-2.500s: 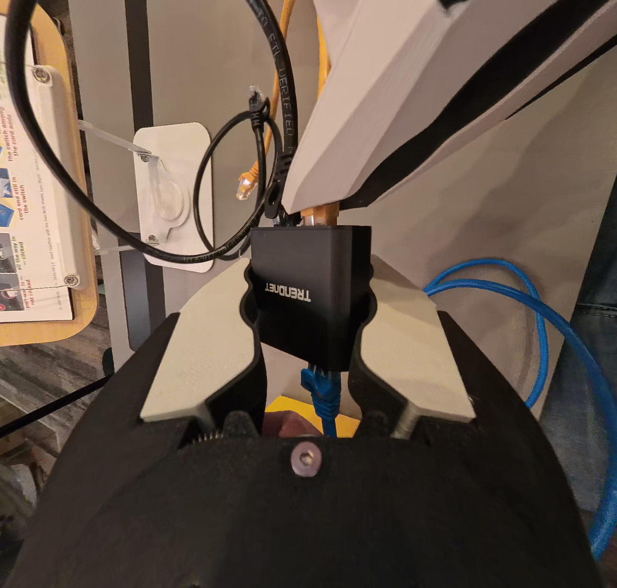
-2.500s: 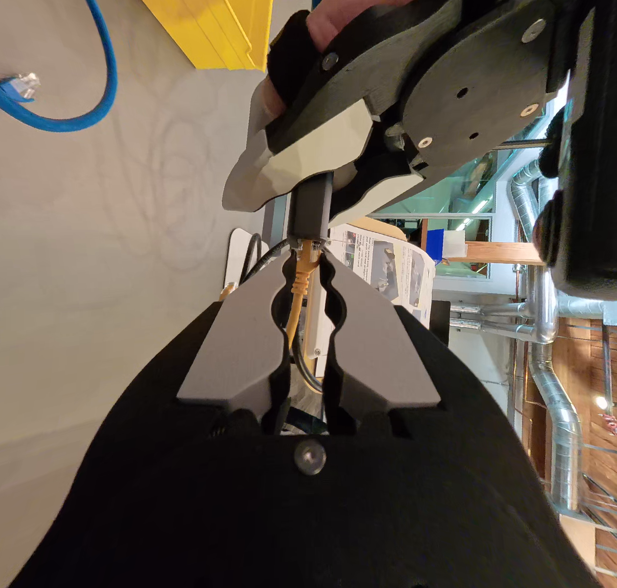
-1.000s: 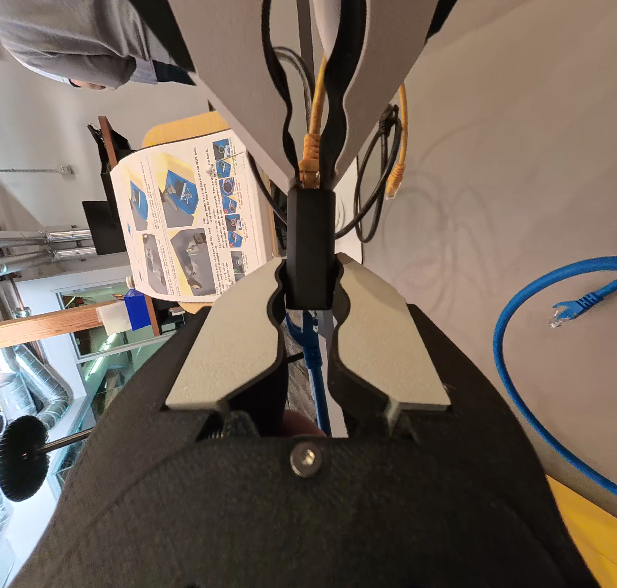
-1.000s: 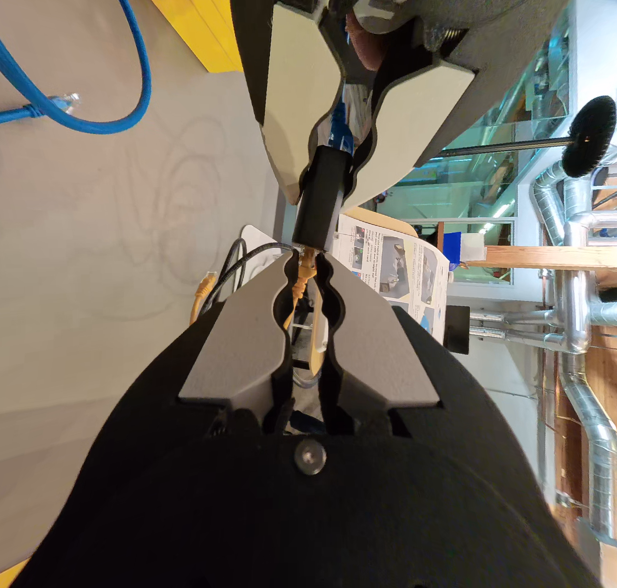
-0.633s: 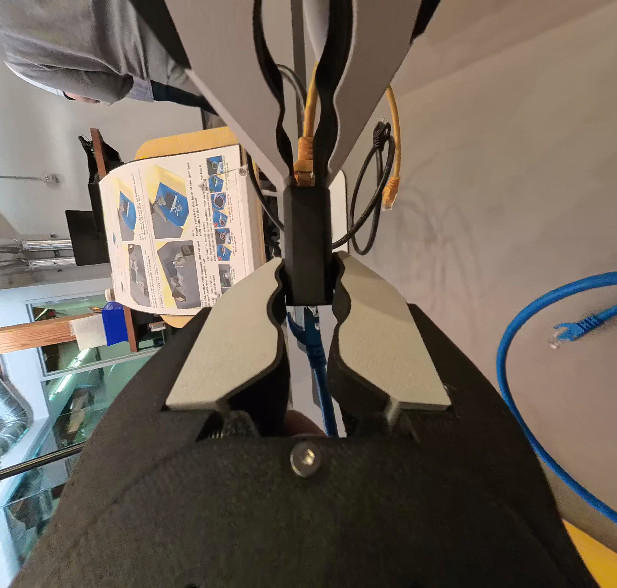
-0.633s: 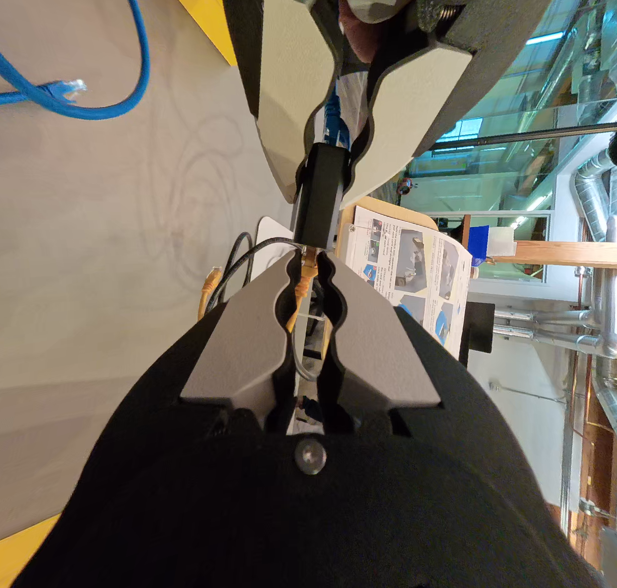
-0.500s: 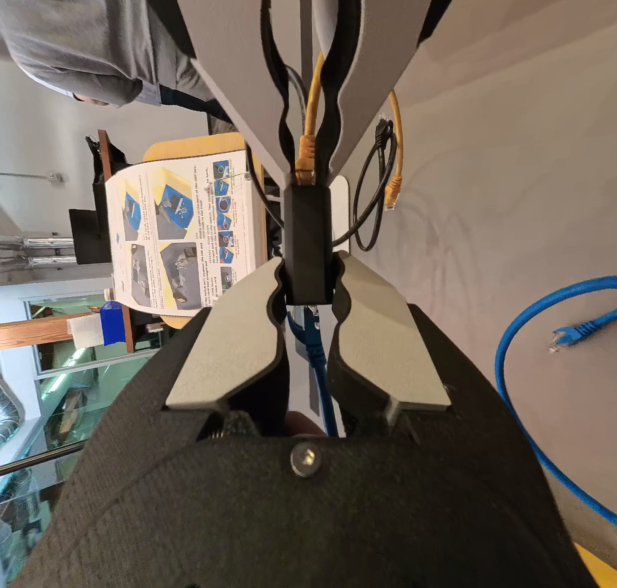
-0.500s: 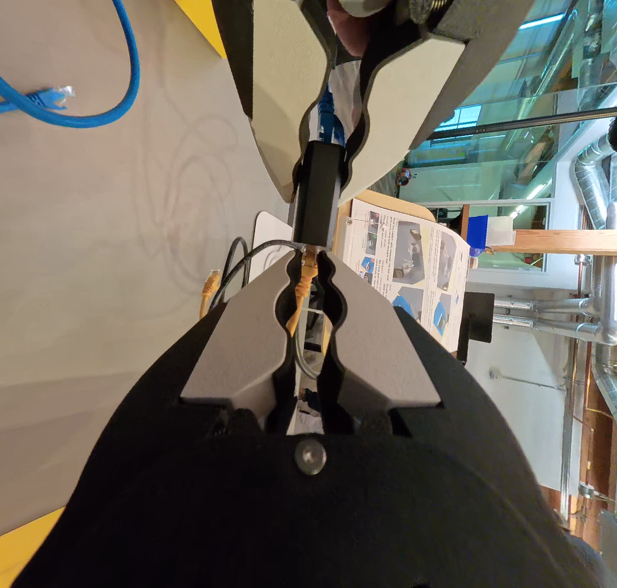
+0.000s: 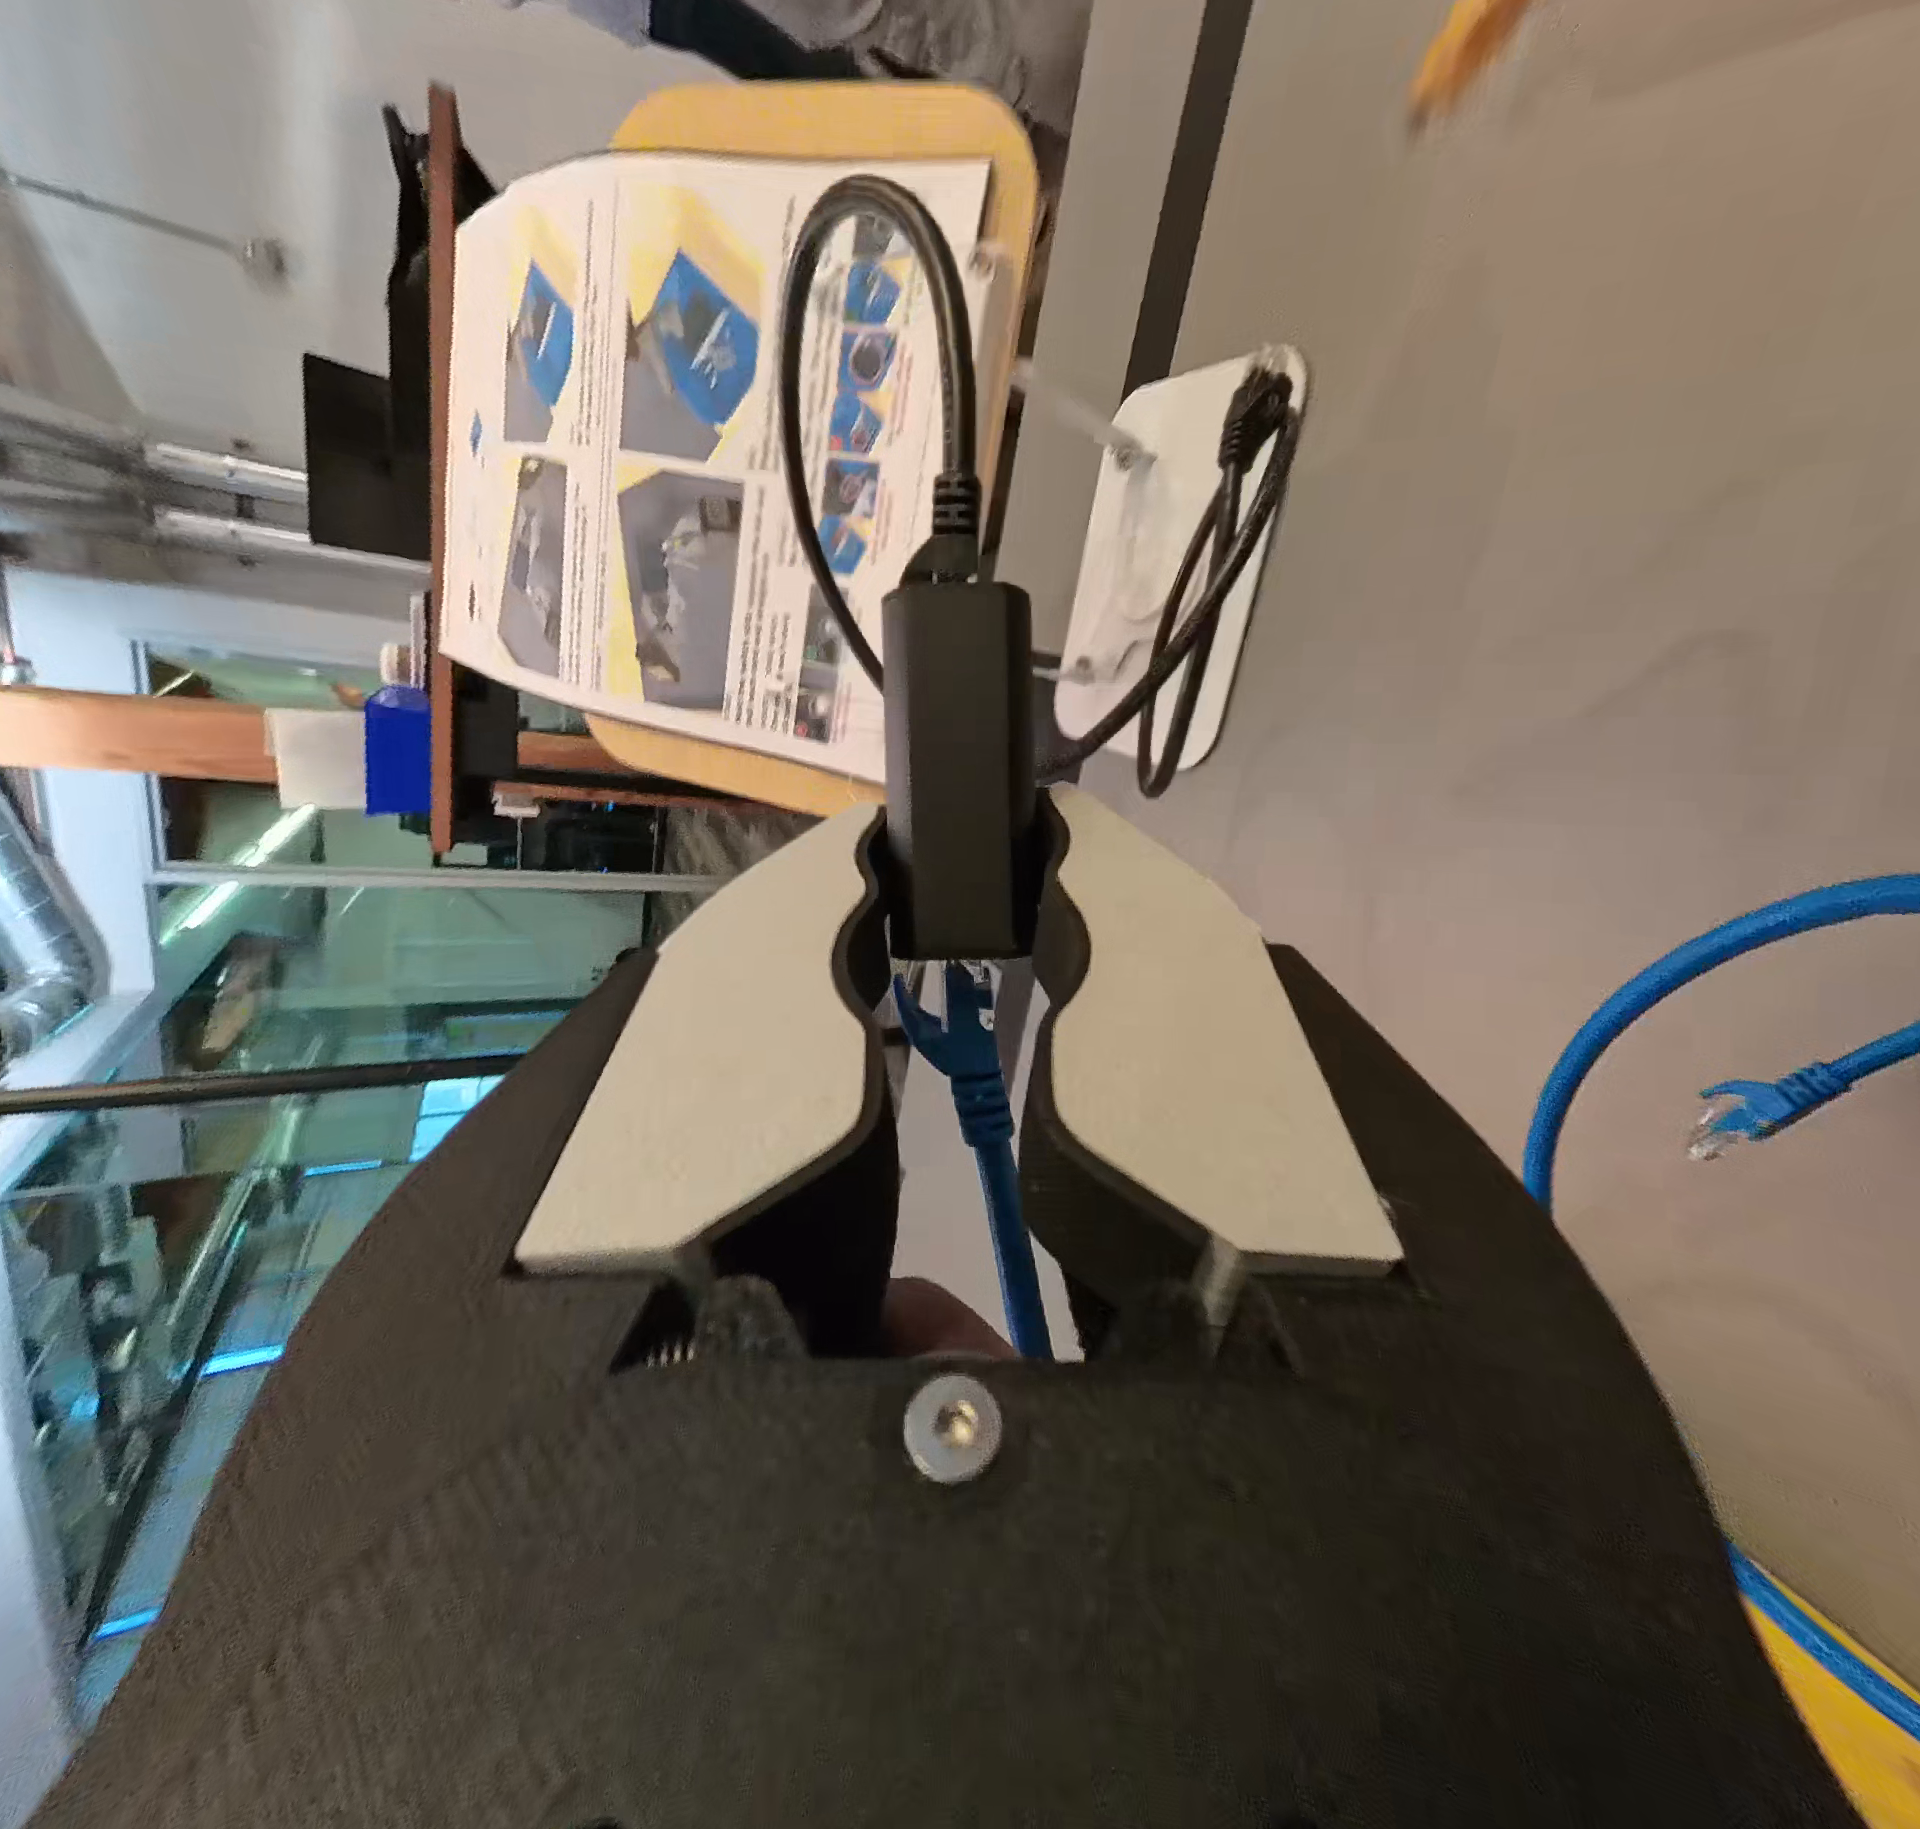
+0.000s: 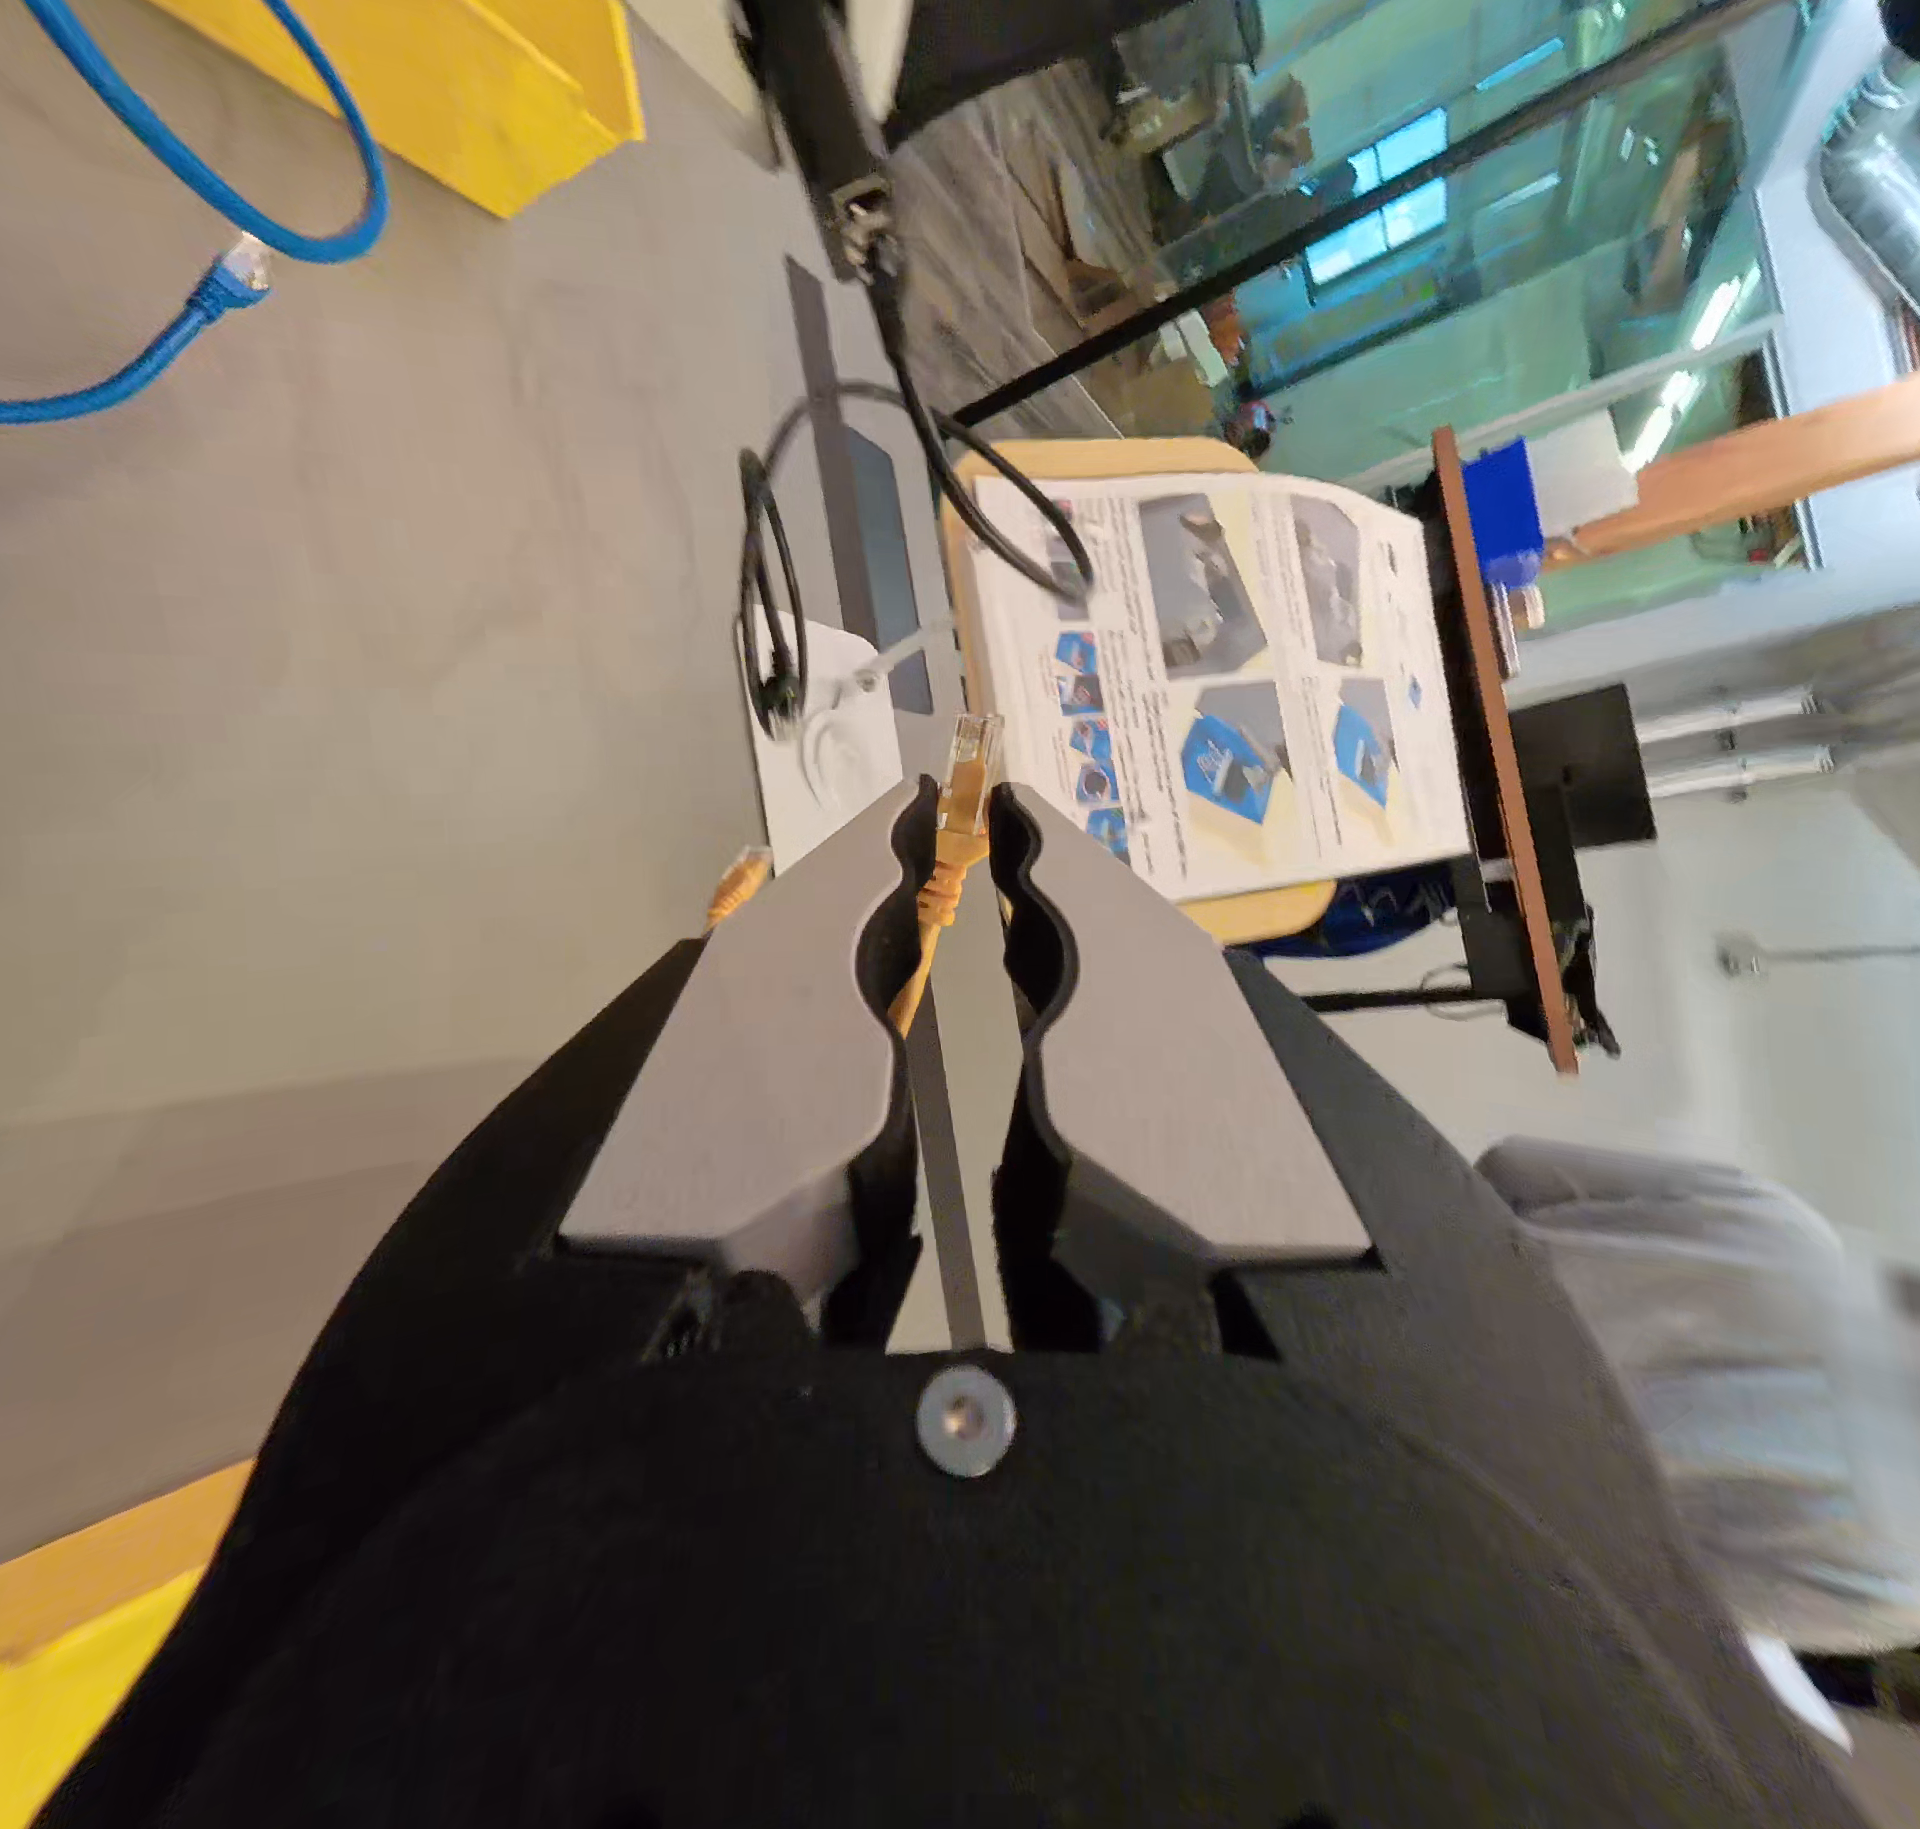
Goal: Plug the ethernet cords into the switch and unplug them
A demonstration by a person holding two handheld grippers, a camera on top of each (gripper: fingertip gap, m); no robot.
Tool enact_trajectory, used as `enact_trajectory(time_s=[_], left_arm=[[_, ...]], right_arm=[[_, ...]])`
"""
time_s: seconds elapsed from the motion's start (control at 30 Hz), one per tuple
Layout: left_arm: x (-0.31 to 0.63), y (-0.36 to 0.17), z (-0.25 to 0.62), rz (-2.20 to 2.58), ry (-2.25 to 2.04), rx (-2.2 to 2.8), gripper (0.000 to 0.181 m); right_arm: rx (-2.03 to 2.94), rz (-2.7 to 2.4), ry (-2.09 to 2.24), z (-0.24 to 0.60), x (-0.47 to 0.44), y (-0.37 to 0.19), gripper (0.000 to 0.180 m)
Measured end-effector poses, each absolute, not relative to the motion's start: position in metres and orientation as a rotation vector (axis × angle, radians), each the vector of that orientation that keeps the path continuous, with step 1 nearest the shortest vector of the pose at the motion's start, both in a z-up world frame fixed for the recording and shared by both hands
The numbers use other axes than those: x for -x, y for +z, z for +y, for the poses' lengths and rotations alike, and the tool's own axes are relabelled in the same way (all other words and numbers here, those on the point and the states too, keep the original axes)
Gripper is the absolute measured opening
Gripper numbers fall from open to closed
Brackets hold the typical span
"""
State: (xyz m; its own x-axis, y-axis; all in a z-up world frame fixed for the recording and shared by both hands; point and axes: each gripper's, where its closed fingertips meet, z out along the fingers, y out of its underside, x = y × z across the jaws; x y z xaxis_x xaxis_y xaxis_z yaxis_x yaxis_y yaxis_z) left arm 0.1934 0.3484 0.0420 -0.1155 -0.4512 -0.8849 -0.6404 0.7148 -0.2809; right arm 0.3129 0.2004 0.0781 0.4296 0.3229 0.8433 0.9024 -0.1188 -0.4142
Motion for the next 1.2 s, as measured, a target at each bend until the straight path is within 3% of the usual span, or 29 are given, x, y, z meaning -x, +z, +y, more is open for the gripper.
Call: enact_trajectory(time_s=[0.2,0.3,0.6,0.87,0.93,1.0,1.07,1.2], left_arm=[[-0.177,0.030,0.368,1.714,0.172,0.958,0.023],[-0.174,0.023,0.368,1.712,0.151,0.967,0.023],[-0.180,0.009,0.350,1.747,0.127,0.926,0.023],[-0.190,0.001,0.336,1.777,0.114,0.892,0.023],[-0.190,-0.002,0.333,1.784,0.113,0.881,0.023],[-0.190,-0.004,0.331,1.790,0.110,0.876,0.023],[-0.190,-0.006,0.331,1.794,0.099,0.875,0.023],[-0.192,-0.008,0.328,1.805,0.079,0.857,0.023]], right_arm=[[1.758,-0.832,-0.783,0.145,-0.372,0.112,0.007],[1.891,-0.699,-0.874,0.113,-0.412,0.102,0.007],[2.177,-0.317,-0.726,0.051,-0.472,-0.003,0.007],[2.286,-0.194,-0.337,0.084,-0.467,-0.107,0.009],[2.335,-0.151,-0.257,0.089,-0.469,-0.130,0.020],[2.367,-0.118,-0.224,0.089,-0.474,-0.142,0.044],[2.353,-0.104,-0.241,0.087,-0.477,-0.134,0.042],[2.101,-0.364,-0.432,0.106,-0.442,-0.058,0.030]])
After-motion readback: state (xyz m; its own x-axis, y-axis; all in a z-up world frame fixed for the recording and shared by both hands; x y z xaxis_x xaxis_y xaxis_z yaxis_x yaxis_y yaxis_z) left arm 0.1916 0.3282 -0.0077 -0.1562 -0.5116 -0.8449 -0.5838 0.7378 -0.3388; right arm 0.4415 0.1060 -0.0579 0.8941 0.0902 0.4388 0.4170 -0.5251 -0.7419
